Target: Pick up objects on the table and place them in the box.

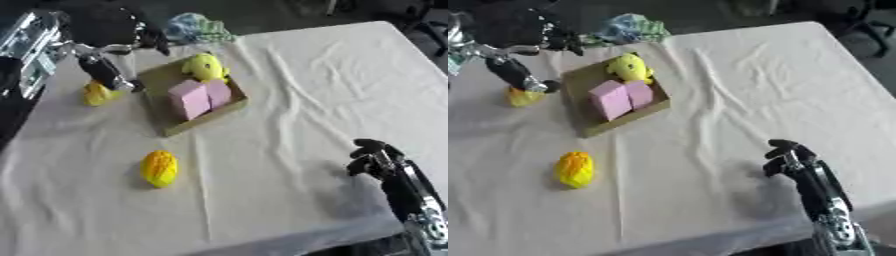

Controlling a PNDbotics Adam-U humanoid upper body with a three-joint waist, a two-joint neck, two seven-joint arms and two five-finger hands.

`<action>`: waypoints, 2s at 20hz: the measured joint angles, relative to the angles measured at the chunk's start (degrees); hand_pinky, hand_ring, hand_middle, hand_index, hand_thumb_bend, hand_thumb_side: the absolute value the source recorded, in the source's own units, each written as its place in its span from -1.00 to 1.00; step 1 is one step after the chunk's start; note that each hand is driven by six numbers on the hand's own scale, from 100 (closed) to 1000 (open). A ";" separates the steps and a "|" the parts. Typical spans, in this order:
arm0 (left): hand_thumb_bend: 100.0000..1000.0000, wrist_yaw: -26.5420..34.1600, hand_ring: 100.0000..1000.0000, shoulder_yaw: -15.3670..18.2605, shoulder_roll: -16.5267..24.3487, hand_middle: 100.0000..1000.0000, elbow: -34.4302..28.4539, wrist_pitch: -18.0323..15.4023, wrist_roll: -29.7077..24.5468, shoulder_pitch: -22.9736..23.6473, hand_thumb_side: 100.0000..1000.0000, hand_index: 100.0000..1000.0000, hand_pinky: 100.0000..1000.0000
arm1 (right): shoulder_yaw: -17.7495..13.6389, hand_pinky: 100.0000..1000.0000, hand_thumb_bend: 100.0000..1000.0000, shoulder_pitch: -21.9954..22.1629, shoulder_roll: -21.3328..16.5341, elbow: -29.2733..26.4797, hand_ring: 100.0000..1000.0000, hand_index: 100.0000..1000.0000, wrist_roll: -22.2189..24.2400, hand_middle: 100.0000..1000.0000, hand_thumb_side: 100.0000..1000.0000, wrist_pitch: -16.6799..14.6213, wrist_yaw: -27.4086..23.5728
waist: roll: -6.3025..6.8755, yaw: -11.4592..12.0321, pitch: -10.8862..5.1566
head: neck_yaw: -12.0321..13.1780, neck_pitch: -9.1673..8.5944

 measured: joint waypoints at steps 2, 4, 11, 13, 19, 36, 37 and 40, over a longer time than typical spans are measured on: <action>-0.26 5.04 0.57 -2.77 2.39 0.52 -3.49 2.56 -2.56 0.45 -0.36 0.70 0.66 | -0.01 -0.08 -1.00 -0.01 -0.19 0.00 -0.05 0.43 -0.02 0.00 0.41 0.00 0.03 | 0.01 -0.04 0.00 | 0.00 0.00; -0.28 8.75 0.57 -5.19 3.53 0.53 -5.65 5.38 -5.38 0.74 -0.30 0.70 0.66 | -0.02 -0.08 -1.00 -0.02 -0.38 0.00 -0.05 0.43 -0.03 0.00 0.39 -0.02 0.05 | 0.01 -0.12 0.00 | -0.01 0.00; -0.37 12.29 0.58 -9.99 1.81 0.54 -5.14 10.01 -10.01 1.75 -0.07 0.72 0.65 | -0.42 -0.08 -1.00 -0.04 -0.40 0.00 -0.05 0.43 -0.43 0.00 0.38 -0.28 0.08 | 0.01 -0.75 0.00 | -0.10 0.00; -0.36 12.47 0.58 -10.78 1.40 0.54 -4.38 10.47 -10.47 2.26 0.00 0.73 0.65 | -0.47 -0.08 -1.00 -0.04 -0.40 0.00 -0.05 0.43 -0.52 0.00 0.38 -0.28 0.09 | 0.01 -0.75 0.00 | -0.10 0.00; -0.31 12.52 0.60 -11.78 2.37 0.56 -4.36 10.77 -10.78 4.56 0.05 0.76 0.66 | -0.67 -0.08 -1.00 -0.05 -0.40 0.00 -0.05 0.43 -0.65 0.00 0.38 -0.31 0.19 | 0.01 -0.73 0.00 | -0.29 0.00; -0.27 9.39 0.63 -12.74 5.90 0.64 -8.44 8.30 -8.31 9.27 -0.14 0.80 0.69 | -0.69 -0.07 -1.00 -0.11 -0.46 0.00 -0.05 0.43 -0.75 0.00 0.39 -0.21 0.28 | 0.01 -0.77 0.00 | -0.48 0.00; -0.27 8.61 0.63 -12.73 5.86 0.64 -8.59 7.86 -7.86 9.52 -0.16 0.80 0.69 | -0.69 -0.07 -1.00 -0.13 -0.46 0.00 -0.05 0.43 -0.75 0.00 0.39 -0.21 0.28 | 0.01 -0.77 0.00 | -0.55 0.00; -0.27 6.06 0.62 -12.71 5.19 0.63 -8.58 6.41 -6.41 10.36 -0.21 0.78 0.69 | -0.69 -0.07 -1.00 -0.16 -0.46 0.00 -0.05 0.43 -0.75 0.00 0.39 -0.21 0.28 | 0.01 -0.76 0.00 | -0.59 0.00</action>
